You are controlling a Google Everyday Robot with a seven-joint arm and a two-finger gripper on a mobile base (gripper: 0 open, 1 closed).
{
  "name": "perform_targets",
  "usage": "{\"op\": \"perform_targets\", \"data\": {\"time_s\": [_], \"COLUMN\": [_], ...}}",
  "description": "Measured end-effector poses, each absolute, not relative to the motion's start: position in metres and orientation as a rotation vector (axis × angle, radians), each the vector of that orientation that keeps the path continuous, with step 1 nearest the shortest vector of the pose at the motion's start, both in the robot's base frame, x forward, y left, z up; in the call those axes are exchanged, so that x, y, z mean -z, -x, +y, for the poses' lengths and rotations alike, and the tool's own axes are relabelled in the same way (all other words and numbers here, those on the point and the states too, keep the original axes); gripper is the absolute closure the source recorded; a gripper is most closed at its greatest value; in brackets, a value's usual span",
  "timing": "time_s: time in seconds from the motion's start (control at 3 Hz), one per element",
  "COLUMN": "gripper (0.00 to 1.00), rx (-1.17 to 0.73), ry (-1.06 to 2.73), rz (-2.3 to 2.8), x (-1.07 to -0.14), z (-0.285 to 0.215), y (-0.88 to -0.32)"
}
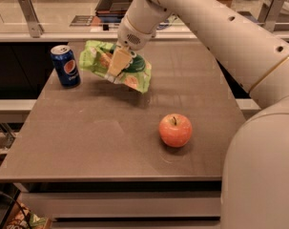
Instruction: Move green rice chip bag near pepsi can
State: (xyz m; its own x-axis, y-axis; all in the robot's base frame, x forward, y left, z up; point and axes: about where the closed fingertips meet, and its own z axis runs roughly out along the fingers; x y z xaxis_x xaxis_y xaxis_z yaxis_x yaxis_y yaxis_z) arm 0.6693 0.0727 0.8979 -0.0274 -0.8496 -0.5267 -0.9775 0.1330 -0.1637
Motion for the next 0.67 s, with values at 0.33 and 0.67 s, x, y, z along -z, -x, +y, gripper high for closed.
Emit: {"op": "perform_targets", "data": {"time_s": [0.33, 0.67], "gripper": [1.0, 1.0], "rx": [-0.287, -0.21], "ry": [1.757, 1.775], "rz": [1.934, 1.979], "x": [-0.89, -0.874], "z": [0.091, 0.103], "y": [-0.661, -0.659]}}
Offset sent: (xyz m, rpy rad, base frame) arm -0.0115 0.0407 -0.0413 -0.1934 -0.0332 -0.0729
